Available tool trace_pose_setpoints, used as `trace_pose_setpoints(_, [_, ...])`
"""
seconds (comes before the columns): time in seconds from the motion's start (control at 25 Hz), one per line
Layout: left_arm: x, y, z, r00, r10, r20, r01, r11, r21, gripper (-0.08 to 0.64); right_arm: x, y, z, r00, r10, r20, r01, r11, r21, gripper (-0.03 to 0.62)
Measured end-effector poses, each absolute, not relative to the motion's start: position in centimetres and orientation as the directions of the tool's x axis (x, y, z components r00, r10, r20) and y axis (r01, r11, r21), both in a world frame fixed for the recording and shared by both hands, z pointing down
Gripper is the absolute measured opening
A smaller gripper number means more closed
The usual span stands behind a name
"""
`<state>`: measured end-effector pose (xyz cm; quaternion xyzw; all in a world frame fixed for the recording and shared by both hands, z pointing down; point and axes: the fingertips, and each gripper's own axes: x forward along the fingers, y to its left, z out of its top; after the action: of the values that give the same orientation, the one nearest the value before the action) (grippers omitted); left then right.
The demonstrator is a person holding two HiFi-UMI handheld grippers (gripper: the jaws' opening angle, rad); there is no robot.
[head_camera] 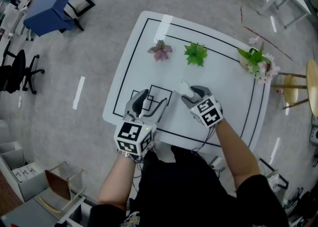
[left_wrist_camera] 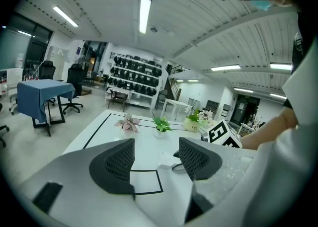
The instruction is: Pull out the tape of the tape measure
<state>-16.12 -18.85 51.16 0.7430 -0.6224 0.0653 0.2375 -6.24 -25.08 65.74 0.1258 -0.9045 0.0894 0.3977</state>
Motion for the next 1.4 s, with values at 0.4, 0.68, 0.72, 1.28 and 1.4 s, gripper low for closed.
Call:
trace_pose_setpoints(0.4, [-16.3, -18.1, 51.2, 0.222, -0.889, 0.399, -0.956, -0.118, 0.27, 0.267, -6.3, -25.1, 65.8, -0.652, -0.199, 0.731, -0.328, 0.944, -0.035, 0.209])
trace_pose_setpoints(0.68, [-16.1, -17.7, 50.9, 0.232, -0.887, 0.398, -0.955, -0.13, 0.267, 0.267, -6.4, -24.7, 65.9, -0.641, -0.223, 0.734, -0.36, 0.932, -0.031, 0.135])
trace_pose_setpoints(0.72, [-16.1, -17.6, 50.9, 0.233, -0.887, 0.399, -0.955, -0.132, 0.266, 0.267, -6.3, -24.7, 65.9, -0.64, -0.225, 0.735, -0.37, 0.928, -0.038, 0.135])
trace_pose_setpoints(1.28, [-15.2, -17.3, 49.9, 0.288, -0.875, 0.389, -0.945, -0.195, 0.261, 0.267, -5.6, -24.3, 61.1, -0.702, -0.182, 0.689, -0.504, 0.81, -0.299, 0.133])
trace_pose_setpoints(1.4, [-14.7, -17.7, 49.7, 0.312, -0.87, 0.383, -0.939, -0.22, 0.266, 0.267, -5.5, -23.7, 59.2, -0.723, -0.164, 0.671, -0.49, 0.806, -0.331, 0.133])
